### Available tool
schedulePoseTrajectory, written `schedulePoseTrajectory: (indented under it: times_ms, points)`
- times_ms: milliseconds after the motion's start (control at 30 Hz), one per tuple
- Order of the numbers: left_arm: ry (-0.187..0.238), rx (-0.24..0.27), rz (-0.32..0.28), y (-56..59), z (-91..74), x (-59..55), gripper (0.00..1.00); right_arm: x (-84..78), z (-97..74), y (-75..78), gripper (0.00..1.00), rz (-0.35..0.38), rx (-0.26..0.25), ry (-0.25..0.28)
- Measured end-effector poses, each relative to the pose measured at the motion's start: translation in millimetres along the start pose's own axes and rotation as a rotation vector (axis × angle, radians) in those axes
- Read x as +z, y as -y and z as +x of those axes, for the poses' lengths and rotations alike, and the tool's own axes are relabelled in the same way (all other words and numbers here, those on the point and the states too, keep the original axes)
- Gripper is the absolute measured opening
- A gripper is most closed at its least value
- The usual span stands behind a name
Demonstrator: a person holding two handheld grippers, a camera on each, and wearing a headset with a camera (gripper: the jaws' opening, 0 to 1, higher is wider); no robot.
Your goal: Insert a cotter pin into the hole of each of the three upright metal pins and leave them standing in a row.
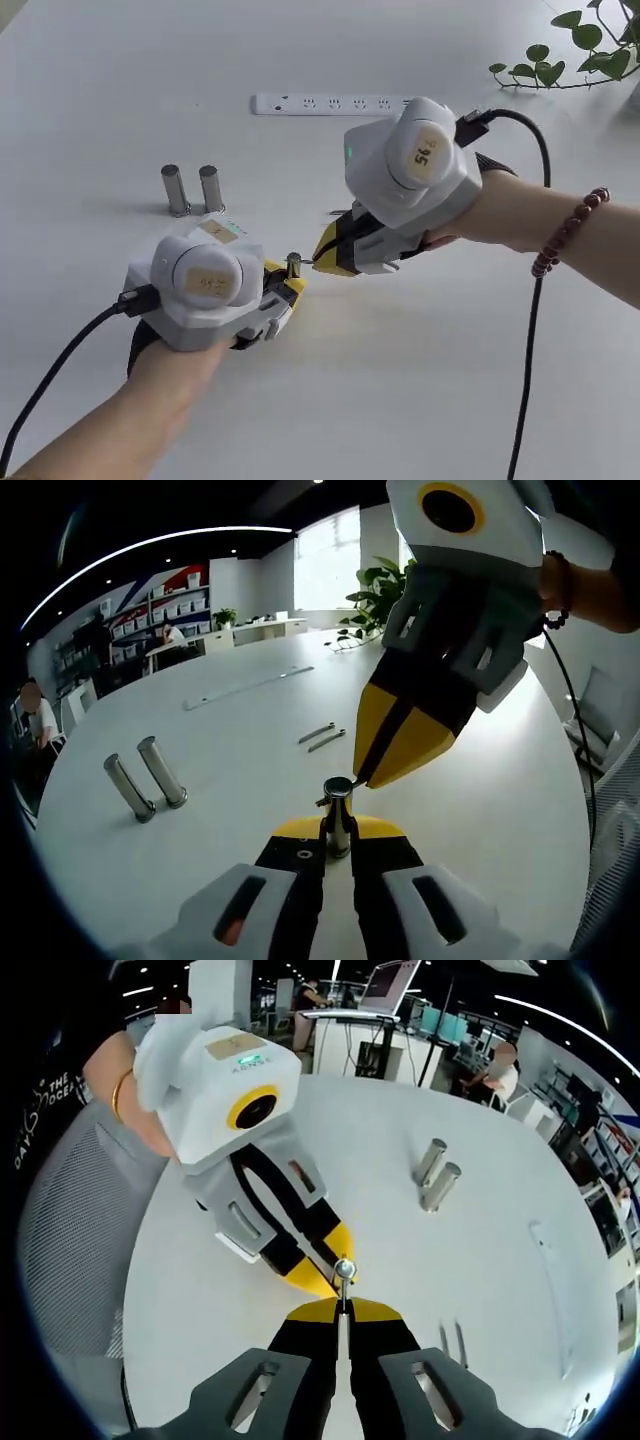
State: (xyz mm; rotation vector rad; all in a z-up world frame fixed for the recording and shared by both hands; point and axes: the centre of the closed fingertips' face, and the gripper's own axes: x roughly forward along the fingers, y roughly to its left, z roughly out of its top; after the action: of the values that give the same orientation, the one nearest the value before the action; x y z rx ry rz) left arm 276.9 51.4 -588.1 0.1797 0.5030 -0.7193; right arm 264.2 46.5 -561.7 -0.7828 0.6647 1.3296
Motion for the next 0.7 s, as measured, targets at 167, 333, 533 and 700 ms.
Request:
schedulePoseTrajectory:
  times_ms: [167, 333, 533, 700]
  points:
    - [0.003, 0.003, 0.012, 0.5, 0.3, 0.0, 0.07, 1.7, 2.7, -0.3, 0.0, 0.001, 0.004, 0.002]
    - [0.007, 0.008, -0.001, 0.3, 0.7, 0.2, 0.07, 4.3, 4.2, -0.2, 0.0, 0.018, -0.002, 0.016]
    - [0.009, 0.015, -0.003, 0.3, 0.9, 0.1, 0.07, 5.6, 4.4, 2.2, 0.0, 0.08, -0.003, 0.035]
    - [0.008, 0.018, -0.006, 0.0, 1.3, 0.0, 0.07, 3.7, 1.8, 3.8, 0.06, 0.098, -0.009, 0.033]
